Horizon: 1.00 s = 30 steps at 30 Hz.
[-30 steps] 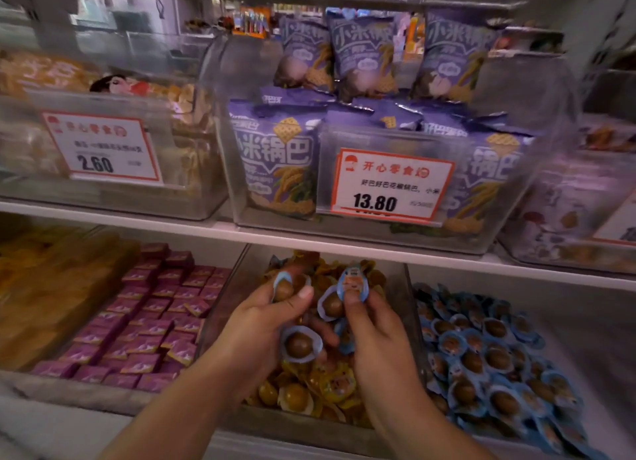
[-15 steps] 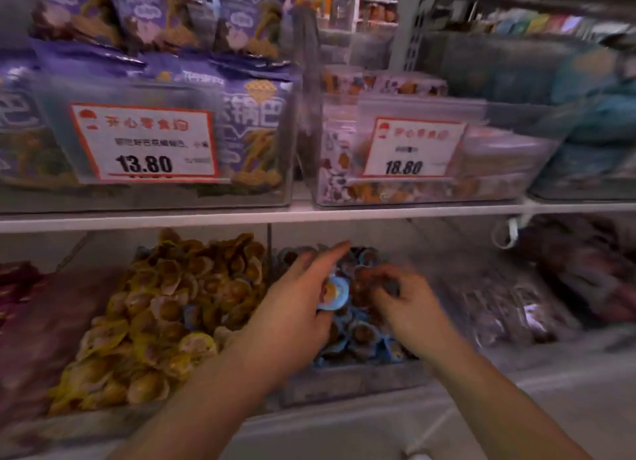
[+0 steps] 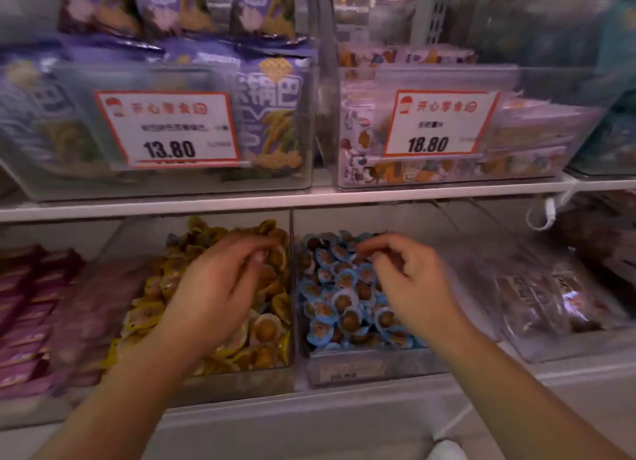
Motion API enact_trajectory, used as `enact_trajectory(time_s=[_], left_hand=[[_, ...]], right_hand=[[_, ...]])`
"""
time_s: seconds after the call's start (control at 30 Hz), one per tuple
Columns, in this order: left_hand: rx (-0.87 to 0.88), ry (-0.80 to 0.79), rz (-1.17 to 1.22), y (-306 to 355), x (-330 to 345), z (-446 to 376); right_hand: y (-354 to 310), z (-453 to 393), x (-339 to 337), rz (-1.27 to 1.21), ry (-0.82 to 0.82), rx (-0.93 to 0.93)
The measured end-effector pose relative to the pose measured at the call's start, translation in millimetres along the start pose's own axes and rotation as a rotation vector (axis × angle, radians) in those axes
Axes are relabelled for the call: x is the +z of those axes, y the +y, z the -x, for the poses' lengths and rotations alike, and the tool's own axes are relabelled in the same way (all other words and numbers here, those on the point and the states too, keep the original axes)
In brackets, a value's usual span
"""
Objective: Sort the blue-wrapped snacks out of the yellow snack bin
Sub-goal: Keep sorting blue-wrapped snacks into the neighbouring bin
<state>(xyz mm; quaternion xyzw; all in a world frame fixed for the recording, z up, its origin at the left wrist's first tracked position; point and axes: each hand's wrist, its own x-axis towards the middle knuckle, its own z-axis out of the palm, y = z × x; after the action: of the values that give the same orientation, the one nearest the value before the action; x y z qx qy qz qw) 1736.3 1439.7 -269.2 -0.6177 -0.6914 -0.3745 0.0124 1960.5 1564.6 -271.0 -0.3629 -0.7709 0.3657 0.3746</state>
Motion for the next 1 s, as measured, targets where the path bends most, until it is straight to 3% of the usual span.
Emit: enact_trajectory(time_s=[0.13,0.3,0.43,0.57,0.73,1.0], left_hand=[[-0.291,-0.125,-0.223,-63,-38,29],[-0.211,-0.25,-0.331,-86,-47,56],[-0.159,-0.293,-0.37,-94,-40,59],[-0.152,-0.312,-0.39,-106,-30,53],[-0.211,-0.342,-0.329,-117,-21,42],[-0.255,-0.248,-0.217,-110,-35,44]], right_hand=[[-38,8,47,0.102,-0.181,-0.3],[-79,1,122,0.31,-0.468,-0.413],[-76,-12,176,0.759,-0.687,-0.277],[-49,-21,198,0.865,-0.843,0.077],[-36,-20,204,0.891,-0.755,-0.033],[-51,-19,200,0.531,-0.701,-0.002]])
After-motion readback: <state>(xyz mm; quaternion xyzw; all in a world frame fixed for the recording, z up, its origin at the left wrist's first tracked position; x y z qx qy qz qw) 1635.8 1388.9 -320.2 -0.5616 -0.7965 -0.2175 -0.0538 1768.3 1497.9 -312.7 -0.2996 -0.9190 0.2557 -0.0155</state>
